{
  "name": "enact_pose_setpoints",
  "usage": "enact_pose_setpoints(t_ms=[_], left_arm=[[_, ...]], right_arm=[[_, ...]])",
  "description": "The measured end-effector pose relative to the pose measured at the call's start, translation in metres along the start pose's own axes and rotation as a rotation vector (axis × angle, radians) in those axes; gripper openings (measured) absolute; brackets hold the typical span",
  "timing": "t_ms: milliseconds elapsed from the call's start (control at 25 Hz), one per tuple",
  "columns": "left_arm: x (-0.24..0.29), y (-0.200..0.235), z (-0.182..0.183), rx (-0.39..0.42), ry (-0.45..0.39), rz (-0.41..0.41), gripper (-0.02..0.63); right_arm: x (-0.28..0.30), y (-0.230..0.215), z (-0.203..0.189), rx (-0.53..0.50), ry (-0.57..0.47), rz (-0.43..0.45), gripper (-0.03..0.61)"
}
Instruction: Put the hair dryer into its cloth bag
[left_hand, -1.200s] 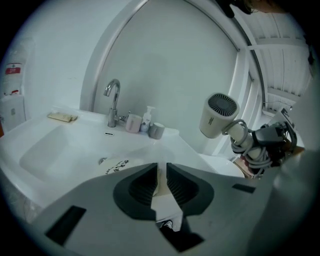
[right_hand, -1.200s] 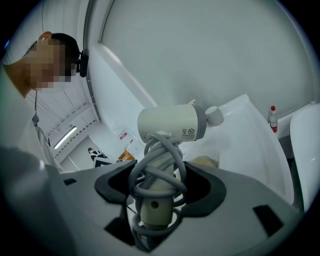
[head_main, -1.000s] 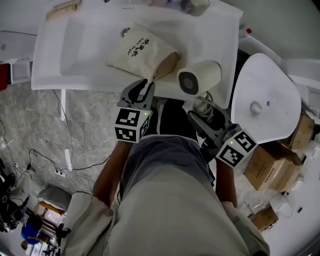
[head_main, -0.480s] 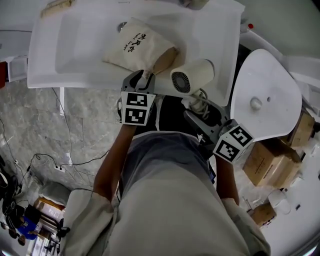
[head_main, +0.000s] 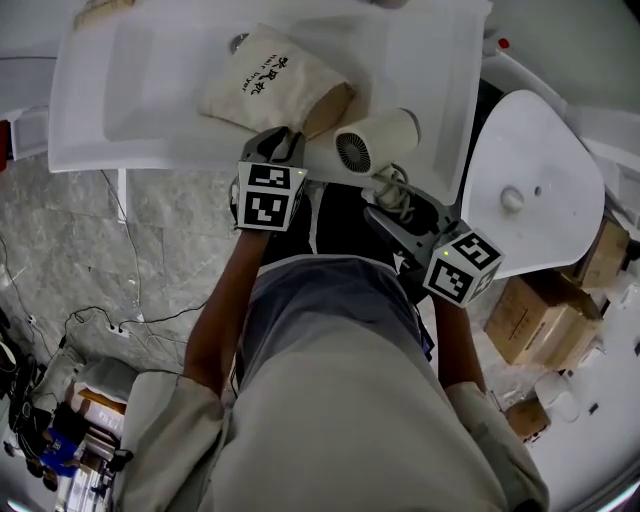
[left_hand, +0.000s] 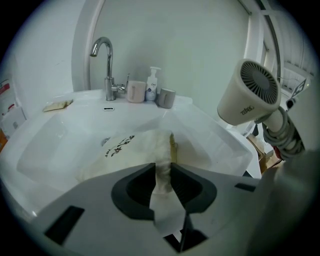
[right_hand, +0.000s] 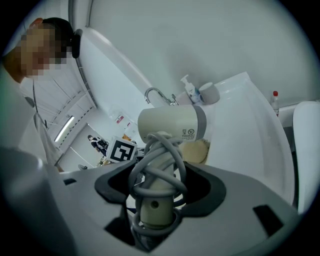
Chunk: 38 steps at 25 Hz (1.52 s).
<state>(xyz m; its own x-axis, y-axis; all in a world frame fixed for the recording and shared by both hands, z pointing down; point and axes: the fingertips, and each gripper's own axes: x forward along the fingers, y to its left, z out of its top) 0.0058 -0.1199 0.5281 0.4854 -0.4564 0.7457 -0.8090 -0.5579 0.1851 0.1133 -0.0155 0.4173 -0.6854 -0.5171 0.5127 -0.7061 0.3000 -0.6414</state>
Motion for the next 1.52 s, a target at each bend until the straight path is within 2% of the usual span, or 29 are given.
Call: enact_pose_setpoints(t_ms=[520,880,1280,1520], left_arm=[[-0.015,0.006,0.001,-0.091,-0.049,-0.024,0.035],[-0.022,0.008,0.008,-0.122,-0.085,-0.040,0.029],[-0.031,0.007,0.013,-0.134,-0.113,-0.075,0.029],[-0.032,0.014,0.015,-0.170,-0.126,-0.092,0.029]], right_arm=[[0.019,-0.018,-0.026,-0.005,0.113,0.001,0.282],[0.027,-0.027,-0.035,0.019,0.161,-0.008,0.281],[0.042,-0.035,-0.044,0.047,0.288,-0.029,0.281],[0.061,-0.038,-0.047,0.057,0.365,-0.032,0.281]])
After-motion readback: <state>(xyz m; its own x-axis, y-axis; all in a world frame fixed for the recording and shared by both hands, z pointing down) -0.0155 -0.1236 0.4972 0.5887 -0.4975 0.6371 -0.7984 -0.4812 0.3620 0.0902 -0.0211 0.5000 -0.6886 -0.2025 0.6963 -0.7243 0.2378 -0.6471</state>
